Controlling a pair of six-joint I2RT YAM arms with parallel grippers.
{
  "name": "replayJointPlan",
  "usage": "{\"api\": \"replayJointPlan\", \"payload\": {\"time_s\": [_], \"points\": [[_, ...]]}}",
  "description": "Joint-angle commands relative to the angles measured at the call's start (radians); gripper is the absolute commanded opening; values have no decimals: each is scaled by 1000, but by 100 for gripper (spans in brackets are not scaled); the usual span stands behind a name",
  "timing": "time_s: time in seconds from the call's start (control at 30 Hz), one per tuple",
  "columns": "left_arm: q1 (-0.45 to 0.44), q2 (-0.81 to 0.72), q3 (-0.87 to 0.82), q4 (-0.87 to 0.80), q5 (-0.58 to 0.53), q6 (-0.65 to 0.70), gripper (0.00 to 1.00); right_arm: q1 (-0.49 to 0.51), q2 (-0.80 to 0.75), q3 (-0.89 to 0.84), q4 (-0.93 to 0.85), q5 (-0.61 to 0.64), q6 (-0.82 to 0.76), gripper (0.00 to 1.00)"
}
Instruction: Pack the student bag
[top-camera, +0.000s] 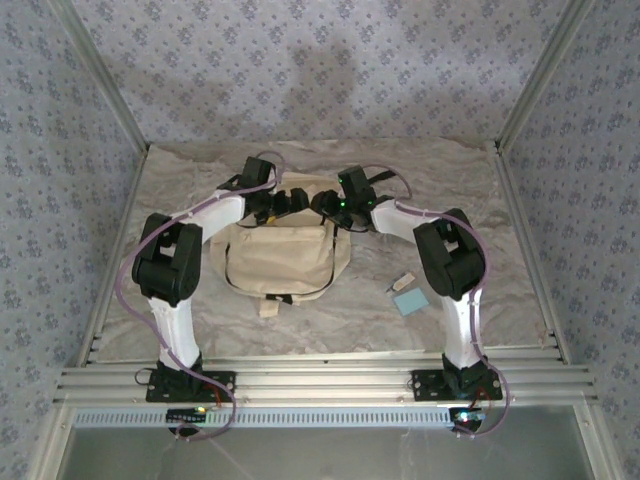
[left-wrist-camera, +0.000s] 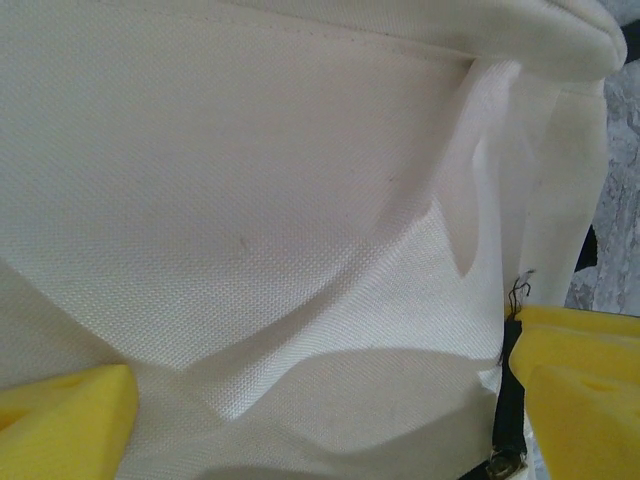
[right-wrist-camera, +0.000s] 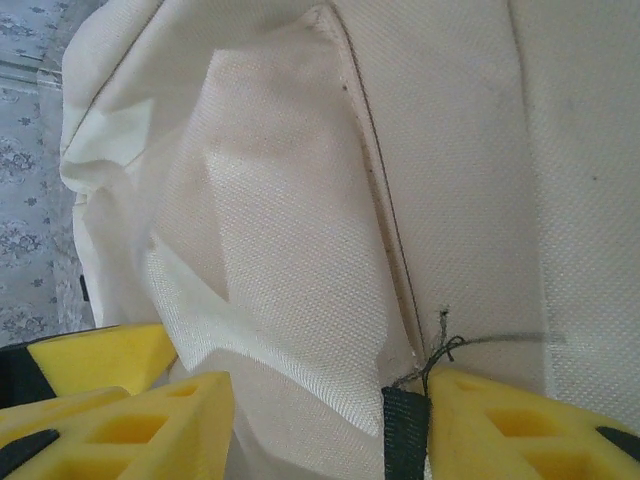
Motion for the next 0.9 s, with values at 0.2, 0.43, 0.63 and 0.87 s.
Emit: {"api": "replayJointPlan", "payload": {"time_s": [0.2,0.43,0.63,0.87], "points": [[-3,-1,-16,-9,10,-12,99,38,-118,-27,145,-30,1,51],[-2,19,-11,-5,5,-35,99,57,-189,-64,112,-2,-7,51],[-2,18,-11,-9,7,-34,99,48,-170,-73,175,-69,32,51],[-7,-9,-3,-15,39,-25,95,-10,-238,-132,95,-12,-30,51]]}}
